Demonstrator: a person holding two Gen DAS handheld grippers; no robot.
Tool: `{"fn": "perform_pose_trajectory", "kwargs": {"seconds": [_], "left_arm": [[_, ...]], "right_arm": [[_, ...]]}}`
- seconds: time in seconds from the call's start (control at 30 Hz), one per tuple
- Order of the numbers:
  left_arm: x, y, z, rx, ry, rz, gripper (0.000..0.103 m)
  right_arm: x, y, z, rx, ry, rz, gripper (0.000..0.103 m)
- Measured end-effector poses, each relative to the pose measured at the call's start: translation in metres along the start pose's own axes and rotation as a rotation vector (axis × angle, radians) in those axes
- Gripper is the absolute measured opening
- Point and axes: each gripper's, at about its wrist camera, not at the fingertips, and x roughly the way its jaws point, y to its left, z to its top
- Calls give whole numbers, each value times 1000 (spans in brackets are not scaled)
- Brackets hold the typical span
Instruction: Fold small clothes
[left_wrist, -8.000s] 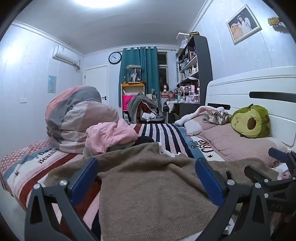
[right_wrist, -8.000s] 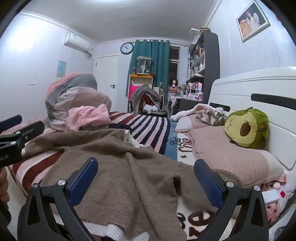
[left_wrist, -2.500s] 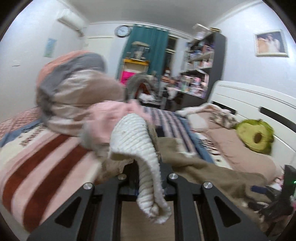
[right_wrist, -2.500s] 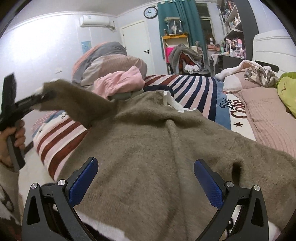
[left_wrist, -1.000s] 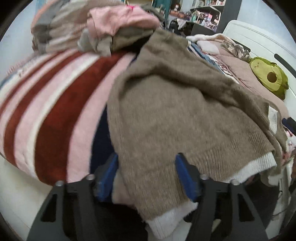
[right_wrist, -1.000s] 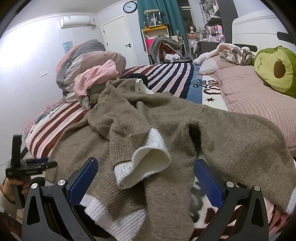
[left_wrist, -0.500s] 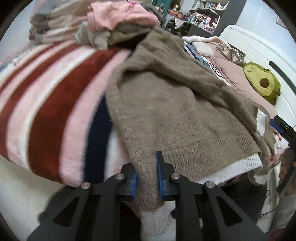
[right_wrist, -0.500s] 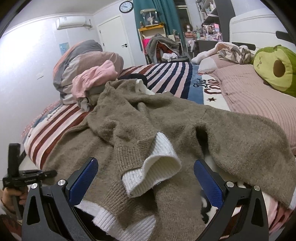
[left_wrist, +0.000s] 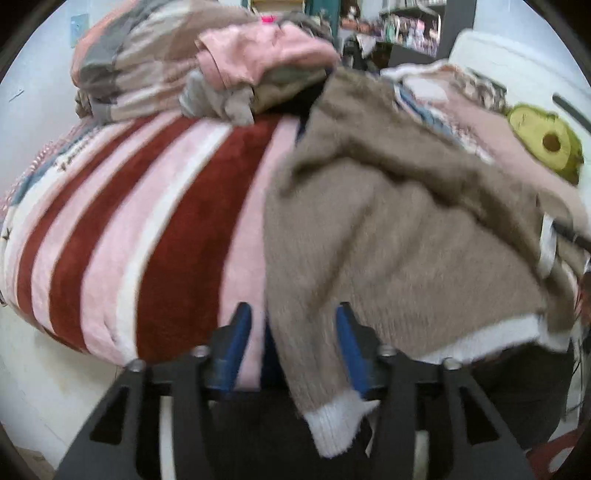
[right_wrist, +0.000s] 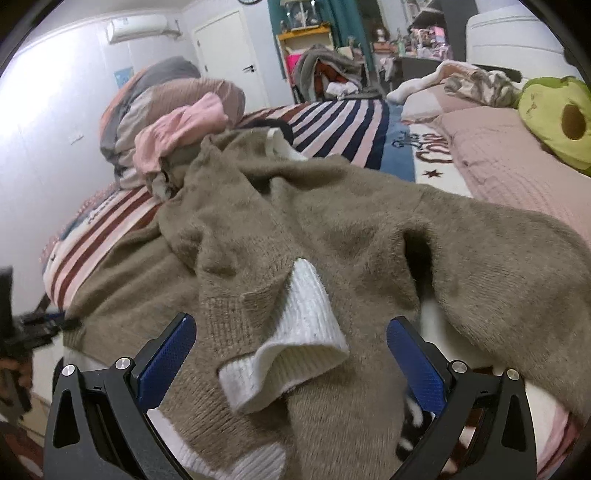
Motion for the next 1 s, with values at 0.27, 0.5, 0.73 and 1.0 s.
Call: {"fn": "perform_pose_trajectory", "kwargs": {"seconds": [0.27,0.5,0.73,1.0], "left_arm": [[31,-27,77,159,-116,6,54],[114,-58,121,339,-33,52,54],[145,-64,151,337,-43,40,25],[139,-22,171,192,-115,158,8]], "right_arm": [[27,10,16,-98,28,35,72],[51,8,16,-163,109,-19,22],[43,8,28,-146,56,-3,9],[40,19,41,-150,39,82,7]]}}
